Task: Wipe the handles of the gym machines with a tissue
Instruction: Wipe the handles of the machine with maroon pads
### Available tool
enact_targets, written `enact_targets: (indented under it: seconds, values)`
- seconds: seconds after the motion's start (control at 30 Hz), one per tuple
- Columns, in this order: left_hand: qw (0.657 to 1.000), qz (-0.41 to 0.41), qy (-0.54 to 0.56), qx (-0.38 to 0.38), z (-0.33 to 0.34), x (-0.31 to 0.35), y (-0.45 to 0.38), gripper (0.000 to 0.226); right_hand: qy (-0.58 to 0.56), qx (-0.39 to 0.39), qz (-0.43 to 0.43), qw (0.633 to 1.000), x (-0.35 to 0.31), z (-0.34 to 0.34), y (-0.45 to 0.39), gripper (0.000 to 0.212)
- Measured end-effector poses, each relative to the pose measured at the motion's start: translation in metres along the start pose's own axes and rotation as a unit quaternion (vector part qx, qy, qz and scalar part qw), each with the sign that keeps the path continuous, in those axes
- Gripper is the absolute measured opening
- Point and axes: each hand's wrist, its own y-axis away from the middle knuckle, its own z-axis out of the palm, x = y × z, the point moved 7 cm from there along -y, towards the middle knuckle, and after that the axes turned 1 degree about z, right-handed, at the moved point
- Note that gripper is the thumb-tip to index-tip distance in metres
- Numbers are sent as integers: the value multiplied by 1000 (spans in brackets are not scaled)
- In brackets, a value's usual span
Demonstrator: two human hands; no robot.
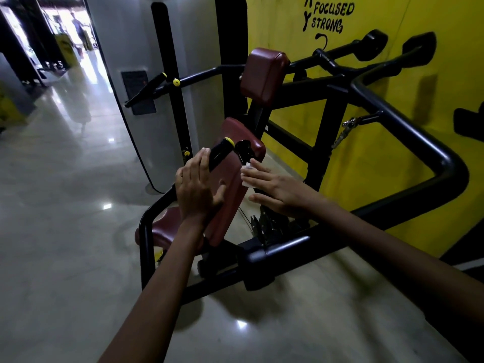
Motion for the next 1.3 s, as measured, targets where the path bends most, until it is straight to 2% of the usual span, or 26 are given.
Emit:
enact_targets:
  seconds: [0.23, 0.3, 0.47, 0.53, 0.67, 0.77, 0.97, 1.13, 1.3]
  values:
    - [1000, 1, 14, 3, -3, 2, 0, 70, 15, -59, -68, 996, -12, 11, 45, 82]
    - [1000, 2, 10, 1, -2, 2, 0, 69, 19, -71, -70, 995, -10, 10, 56, 81]
    - [1000, -3, 10, 4, -1, 0, 1, 69, 68, -57, -42, 995, -23, 9, 53, 82]
    - [1000, -3, 12, 5, -1, 1, 1, 69, 88, -50, -58, 993, -31, 13, 55, 83]
    - [1000, -5, 25, 6, -2, 2, 1, 69, 81, -92, -94, 988, -29, 11, 77, 73]
    - [1000, -5, 20, 2, -2, 1, 1, 69, 90, -78, -99, 988, -23, 6, 82, 68]
    - [1000, -1, 14, 2, -2, 2, 1, 68, 76, -84, -92, 989, -30, 17, 91, 73]
    - [1000, -3, 15, 3, -3, 2, 1, 67, 70, -66, -74, 993, -21, 10, 94, 66]
    - [1000, -1, 15, 9, -5, 3, 1, 67, 59, -38, -23, 997, -38, 19, 82, 77]
